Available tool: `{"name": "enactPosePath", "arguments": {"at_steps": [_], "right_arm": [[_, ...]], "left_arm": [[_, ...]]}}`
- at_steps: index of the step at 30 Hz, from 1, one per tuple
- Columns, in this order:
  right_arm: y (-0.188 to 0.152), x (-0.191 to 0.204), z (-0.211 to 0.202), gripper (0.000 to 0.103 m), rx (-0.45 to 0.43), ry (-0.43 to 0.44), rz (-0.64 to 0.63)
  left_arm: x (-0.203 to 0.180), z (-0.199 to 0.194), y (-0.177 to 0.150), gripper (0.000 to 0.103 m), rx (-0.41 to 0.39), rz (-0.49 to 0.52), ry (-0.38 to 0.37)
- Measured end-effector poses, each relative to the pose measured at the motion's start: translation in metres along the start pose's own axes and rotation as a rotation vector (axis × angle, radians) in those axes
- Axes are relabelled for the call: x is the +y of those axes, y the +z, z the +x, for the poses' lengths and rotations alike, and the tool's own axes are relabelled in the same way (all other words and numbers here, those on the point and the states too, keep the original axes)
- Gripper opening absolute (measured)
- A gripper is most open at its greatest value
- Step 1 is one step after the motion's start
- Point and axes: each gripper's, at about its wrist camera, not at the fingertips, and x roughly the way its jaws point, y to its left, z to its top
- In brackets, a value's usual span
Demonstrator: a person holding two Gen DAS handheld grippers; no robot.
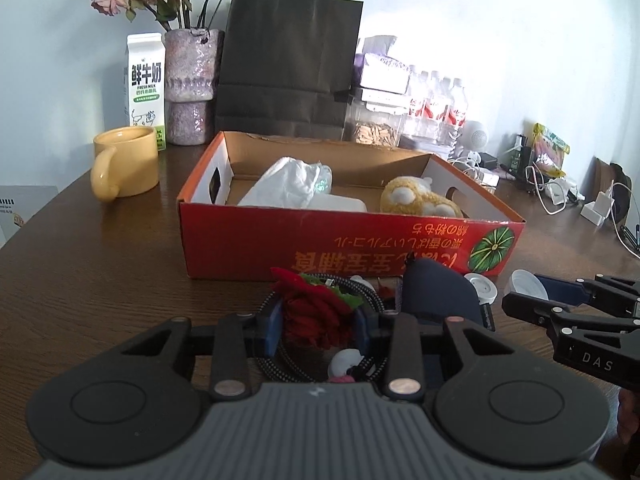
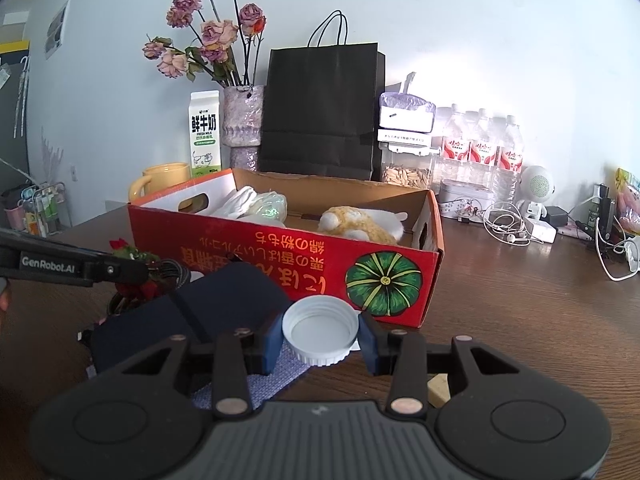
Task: Organize objects
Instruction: 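Carry the rose with the left tool into the box while the right tool drops the cap there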
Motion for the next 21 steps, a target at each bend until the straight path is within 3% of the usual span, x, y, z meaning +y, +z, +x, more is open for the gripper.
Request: {"name": "enactPosePath", "arguments": {"at_steps": [10,21], "right_arm": [[0.022,0.01,-0.002,0.039,-0.04,0.01,-0.031],[0.057,0.029,0.023,0.039,-0.077,0.042,-0.055]], "left_arm": [[0.001,-0.009,0.017,0.036,-0.056,0.002,-0.012],[0.002,-0.003,0.043,0.036,-0.112,-0.003,-0.033]]}}
